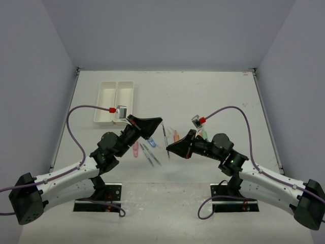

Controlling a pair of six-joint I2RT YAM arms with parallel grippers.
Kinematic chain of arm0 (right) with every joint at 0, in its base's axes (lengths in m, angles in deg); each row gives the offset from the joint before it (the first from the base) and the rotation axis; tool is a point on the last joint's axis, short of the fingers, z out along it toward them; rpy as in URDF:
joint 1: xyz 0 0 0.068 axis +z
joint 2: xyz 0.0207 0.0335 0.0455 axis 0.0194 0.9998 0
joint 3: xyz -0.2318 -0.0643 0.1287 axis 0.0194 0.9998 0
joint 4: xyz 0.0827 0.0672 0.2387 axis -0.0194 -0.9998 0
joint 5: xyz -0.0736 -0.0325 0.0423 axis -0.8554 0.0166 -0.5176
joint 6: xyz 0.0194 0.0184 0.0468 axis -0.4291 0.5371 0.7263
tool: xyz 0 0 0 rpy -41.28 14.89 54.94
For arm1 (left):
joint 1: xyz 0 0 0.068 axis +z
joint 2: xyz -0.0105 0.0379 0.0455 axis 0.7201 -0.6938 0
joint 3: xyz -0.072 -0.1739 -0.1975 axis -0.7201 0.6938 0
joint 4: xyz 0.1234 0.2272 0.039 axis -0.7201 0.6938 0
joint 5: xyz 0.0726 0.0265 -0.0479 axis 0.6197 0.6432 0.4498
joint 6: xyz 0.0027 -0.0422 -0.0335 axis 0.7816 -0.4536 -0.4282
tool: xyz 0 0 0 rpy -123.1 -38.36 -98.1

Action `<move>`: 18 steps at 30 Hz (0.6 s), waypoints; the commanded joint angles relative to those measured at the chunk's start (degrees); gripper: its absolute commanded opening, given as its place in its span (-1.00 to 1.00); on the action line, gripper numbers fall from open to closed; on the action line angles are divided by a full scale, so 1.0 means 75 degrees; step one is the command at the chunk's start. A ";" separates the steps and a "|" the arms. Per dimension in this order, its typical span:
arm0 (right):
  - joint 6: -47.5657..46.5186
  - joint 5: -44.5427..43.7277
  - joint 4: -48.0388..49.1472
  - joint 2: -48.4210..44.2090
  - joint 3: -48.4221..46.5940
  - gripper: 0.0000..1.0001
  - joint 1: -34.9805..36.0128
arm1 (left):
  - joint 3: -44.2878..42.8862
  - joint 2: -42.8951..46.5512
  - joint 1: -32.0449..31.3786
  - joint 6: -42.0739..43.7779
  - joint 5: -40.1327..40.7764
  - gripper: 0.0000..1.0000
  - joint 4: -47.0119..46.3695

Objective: Sort the stationery into containers
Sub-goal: Close the pen cap on the pen.

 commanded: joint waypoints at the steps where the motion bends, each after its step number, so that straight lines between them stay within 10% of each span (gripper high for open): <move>1: -0.0160 0.0025 0.0129 0.0091 -0.0316 -1.00 0.0036 | -0.0270 0.0103 -0.0002 0.0200 0.0157 -1.00 -0.0147; 18: -0.0184 -0.0078 0.0002 0.0059 -0.0392 -1.00 0.0032 | -0.0184 0.0017 -0.0002 0.0081 -0.0018 -1.00 -0.0335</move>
